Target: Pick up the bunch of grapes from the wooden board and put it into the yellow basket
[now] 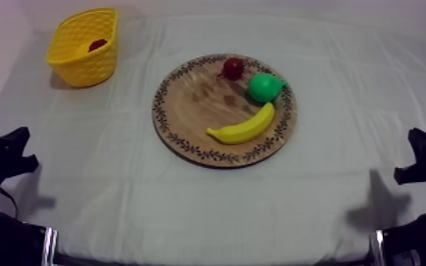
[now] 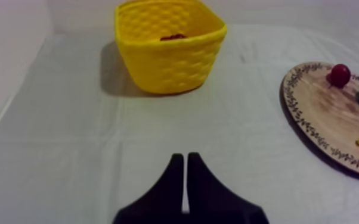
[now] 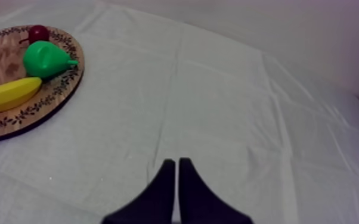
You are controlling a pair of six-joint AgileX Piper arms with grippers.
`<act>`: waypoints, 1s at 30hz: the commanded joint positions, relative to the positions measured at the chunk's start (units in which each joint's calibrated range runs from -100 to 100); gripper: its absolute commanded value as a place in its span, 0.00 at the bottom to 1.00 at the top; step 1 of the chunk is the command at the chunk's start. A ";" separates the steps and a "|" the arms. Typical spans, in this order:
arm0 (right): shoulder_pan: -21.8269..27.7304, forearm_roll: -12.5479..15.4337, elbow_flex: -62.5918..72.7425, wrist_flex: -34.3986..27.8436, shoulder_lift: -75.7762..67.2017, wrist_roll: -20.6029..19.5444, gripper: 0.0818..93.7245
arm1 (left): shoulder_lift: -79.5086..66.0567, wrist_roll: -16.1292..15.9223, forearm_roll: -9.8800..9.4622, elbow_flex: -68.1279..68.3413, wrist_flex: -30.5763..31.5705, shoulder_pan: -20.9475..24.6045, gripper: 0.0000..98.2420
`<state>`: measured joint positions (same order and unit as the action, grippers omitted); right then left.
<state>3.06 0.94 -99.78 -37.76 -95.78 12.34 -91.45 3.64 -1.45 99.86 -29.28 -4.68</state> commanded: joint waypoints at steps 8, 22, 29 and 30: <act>0.01 0.01 0.01 0.02 0.02 -0.01 0.00 | -7.77 5.56 -0.27 0.03 -1.01 -0.43 0.00; 0.01 0.01 0.01 0.02 0.02 -0.01 0.00 | -8.54 5.43 -0.38 0.03 -1.27 1.67 0.00; 0.01 0.01 0.01 0.02 0.02 -0.01 0.00 | -8.55 5.50 -0.39 0.03 -1.27 1.67 0.00; 0.01 0.01 0.01 0.02 0.02 -0.01 0.00 | -8.55 5.51 -0.39 0.03 -1.27 1.67 0.00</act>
<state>3.06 0.94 -99.78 -37.76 -95.78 12.34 -100.00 9.13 -1.84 99.86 -30.53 -3.04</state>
